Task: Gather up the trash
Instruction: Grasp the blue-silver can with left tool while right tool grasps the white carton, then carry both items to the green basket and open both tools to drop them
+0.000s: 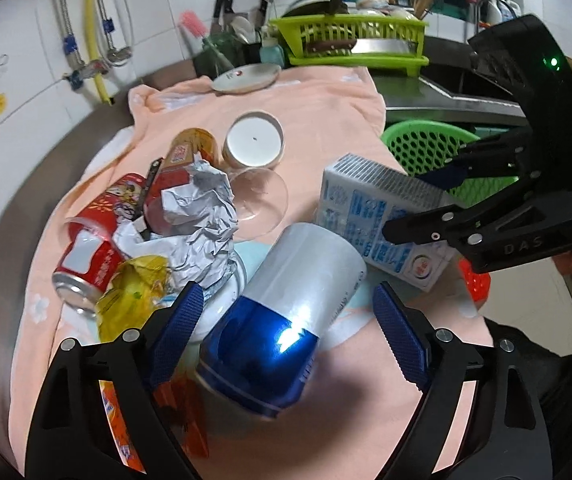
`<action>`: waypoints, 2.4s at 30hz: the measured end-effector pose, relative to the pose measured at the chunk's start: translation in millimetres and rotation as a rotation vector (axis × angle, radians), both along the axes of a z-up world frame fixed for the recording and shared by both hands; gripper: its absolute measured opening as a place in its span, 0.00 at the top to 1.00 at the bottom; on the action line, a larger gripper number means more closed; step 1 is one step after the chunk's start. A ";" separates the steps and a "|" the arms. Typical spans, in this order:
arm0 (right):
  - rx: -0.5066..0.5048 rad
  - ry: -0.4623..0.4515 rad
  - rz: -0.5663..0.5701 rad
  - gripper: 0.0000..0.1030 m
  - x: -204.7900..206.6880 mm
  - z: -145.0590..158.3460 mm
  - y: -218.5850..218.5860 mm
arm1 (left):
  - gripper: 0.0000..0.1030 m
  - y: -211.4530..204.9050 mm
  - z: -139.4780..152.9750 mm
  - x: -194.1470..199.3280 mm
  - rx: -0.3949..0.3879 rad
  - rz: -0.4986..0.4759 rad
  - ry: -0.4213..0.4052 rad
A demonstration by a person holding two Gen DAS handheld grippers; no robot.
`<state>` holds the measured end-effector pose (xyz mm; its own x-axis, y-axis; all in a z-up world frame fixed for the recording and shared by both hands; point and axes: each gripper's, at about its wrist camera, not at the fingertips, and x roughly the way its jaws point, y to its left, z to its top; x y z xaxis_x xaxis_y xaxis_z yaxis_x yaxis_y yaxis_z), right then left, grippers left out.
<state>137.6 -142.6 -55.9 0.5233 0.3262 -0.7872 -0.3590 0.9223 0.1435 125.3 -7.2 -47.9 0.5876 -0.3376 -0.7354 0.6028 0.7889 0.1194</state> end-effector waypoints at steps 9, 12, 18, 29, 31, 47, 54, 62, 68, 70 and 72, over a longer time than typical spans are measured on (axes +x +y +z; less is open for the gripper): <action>-0.001 0.041 0.038 0.51 15.7 -3.3 6.6 | 0.26 -1.2 -13.7 19.2 0.026 -0.077 0.090; 0.016 0.050 0.035 0.59 16.4 -2.0 4.2 | 0.30 -2.1 -14.7 21.6 0.022 -0.094 0.113; 0.028 0.026 0.009 0.61 8.5 8.1 -10.0 | 0.35 -6.6 -13.7 19.8 0.027 -0.075 0.111; -0.071 -0.027 -0.186 0.61 4.9 11.9 -96.9 | 0.42 -17.7 -1.4 7.3 -0.017 -0.017 0.107; -0.117 -0.023 -0.245 0.61 8.5 3.4 -121.7 | 0.42 -22.9 4.0 6.3 -0.031 -0.011 0.102; -0.233 0.164 -0.429 0.61 35.7 -94.2 -223.2 | 0.42 -142.5 34.1 28.3 -0.180 -0.120 0.132; -0.189 0.139 -0.451 0.58 26.3 -89.7 -252.0 | 0.42 -214.3 10.0 48.0 -0.209 -0.141 0.216; -0.194 0.022 -0.474 0.39 -8.1 -47.6 -271.1 | 0.42 -268.1 -27.9 67.2 -0.176 -0.100 0.291; -0.214 -0.049 -0.492 0.31 -27.6 -25.3 -282.4 | 0.42 -296.8 -56.1 70.9 -0.122 -0.080 0.335; -0.202 -0.064 -0.491 0.29 -35.7 -21.6 -284.2 | 0.41 -305.0 -65.7 71.4 -0.103 -0.072 0.348; -0.197 -0.077 -0.493 0.28 -40.8 -18.5 -282.6 | 0.41 -308.9 -72.5 71.5 -0.088 -0.067 0.359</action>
<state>96.8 -425.2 -74.3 0.6356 -0.1233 -0.7621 0.1212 0.9909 -0.0592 196.9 -316.1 -120.4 0.2721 -0.4378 -0.8569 0.6442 0.7444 -0.1758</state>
